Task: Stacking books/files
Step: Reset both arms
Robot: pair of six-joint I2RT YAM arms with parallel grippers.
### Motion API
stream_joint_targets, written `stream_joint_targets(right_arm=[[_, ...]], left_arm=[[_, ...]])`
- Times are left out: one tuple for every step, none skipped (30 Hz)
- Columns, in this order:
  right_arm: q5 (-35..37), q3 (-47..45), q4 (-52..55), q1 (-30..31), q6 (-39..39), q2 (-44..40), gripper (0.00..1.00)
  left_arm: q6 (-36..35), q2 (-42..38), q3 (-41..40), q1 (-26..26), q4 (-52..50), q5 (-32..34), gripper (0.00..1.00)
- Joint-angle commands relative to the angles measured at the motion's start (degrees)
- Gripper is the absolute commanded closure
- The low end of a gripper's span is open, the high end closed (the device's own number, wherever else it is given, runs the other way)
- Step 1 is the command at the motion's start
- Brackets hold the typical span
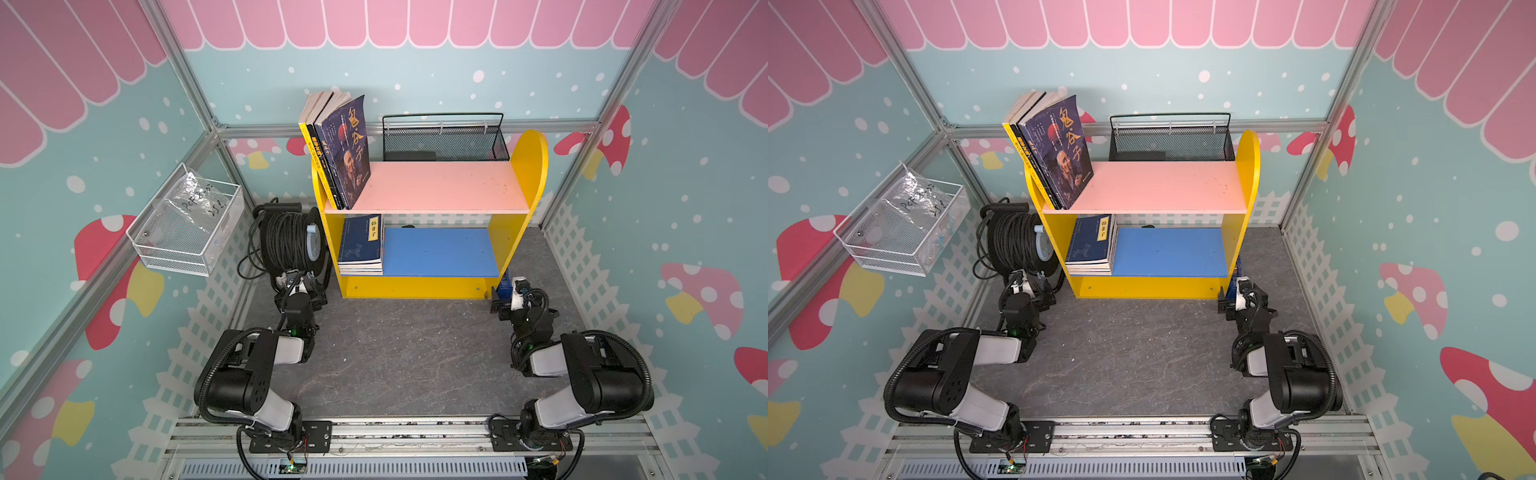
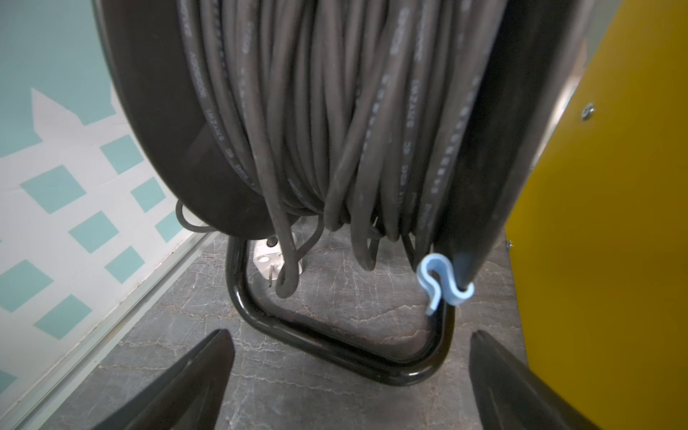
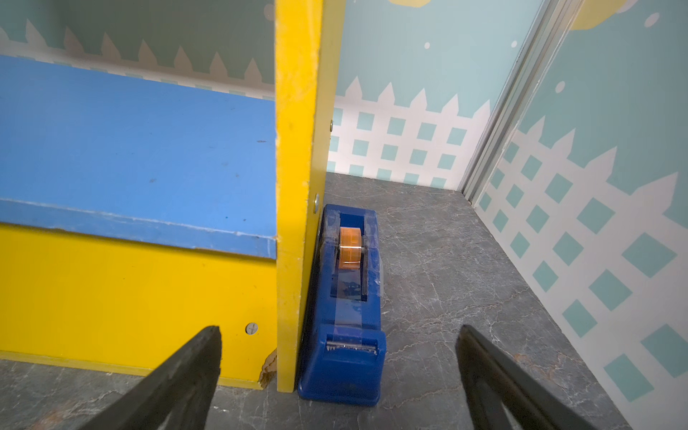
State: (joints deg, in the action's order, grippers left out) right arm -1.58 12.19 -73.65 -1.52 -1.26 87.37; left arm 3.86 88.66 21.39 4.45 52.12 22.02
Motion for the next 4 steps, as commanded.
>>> stream_joint_targets(right_arm=[[-0.6, 0.0, -0.9, -0.3, 1.6, 0.2, 0.01], [-0.7, -0.1, -1.1, -0.3, 1.6, 0.2, 0.0], [-0.6, -0.1, -1.1, -0.2, 1.5, 0.2, 0.0], [-0.5, -0.2, -1.1, -0.2, 1.6, 0.2, 0.01]], left_arm=[[0.1, -0.2, 0.7, -0.5, -0.1, -1.1, 0.0], [0.0, -0.2, 0.7, -0.5, 0.0, -1.0, 0.0], [0.0, -0.3, 0.5, -0.5, 0.3, -1.0, 0.0], [-0.1, -0.3, 0.5, -0.5, 0.3, -1.1, 0.0]])
